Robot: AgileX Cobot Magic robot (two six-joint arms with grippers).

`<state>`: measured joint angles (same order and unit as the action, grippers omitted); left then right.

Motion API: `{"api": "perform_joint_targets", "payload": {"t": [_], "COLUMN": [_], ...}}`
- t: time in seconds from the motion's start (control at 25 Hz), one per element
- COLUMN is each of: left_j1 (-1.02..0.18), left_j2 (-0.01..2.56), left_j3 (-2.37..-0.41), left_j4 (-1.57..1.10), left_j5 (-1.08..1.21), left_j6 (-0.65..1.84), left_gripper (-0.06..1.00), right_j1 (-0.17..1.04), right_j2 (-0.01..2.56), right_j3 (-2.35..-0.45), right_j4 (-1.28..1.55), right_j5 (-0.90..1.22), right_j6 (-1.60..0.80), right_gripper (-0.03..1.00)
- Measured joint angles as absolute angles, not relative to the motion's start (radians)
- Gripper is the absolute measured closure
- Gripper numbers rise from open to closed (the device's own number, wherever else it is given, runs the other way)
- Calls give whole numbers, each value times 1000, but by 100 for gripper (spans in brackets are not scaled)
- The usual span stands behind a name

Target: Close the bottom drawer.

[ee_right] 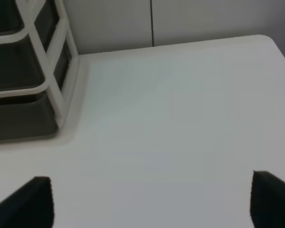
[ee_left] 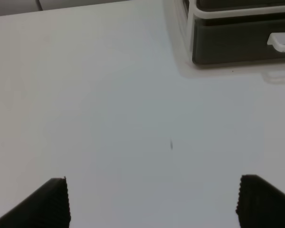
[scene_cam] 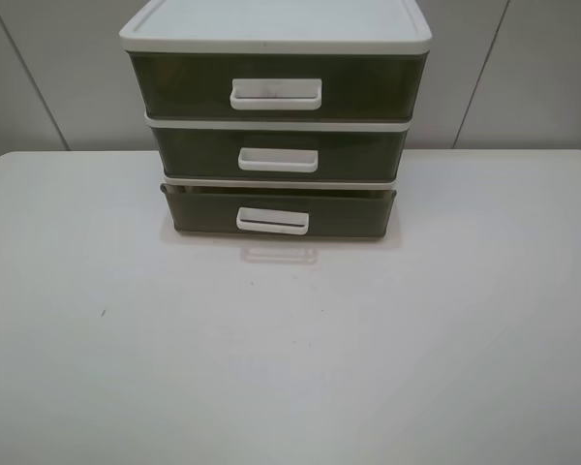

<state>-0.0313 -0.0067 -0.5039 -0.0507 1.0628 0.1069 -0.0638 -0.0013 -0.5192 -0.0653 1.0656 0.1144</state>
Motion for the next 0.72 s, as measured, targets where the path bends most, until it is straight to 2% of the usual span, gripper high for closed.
{"api": "perform_joint_targets", "payload": {"t": [0.16,0.72], "left_j1": [-31,-31], "left_j2": [-7,-7], "left_j3": [-504,-504], "left_j4": [-51,-51], "left_j5": [1063,1063], "left_j6": [107,107], "left_gripper": [23,23], "right_j1": [-97,-97], "right_j2": [-1,-1], "right_j3": [-519,-519], "right_j4": [-56,-44], "right_j5": [1064,1063], "right_j6": [106,83], "right_gripper": [26,26]}}
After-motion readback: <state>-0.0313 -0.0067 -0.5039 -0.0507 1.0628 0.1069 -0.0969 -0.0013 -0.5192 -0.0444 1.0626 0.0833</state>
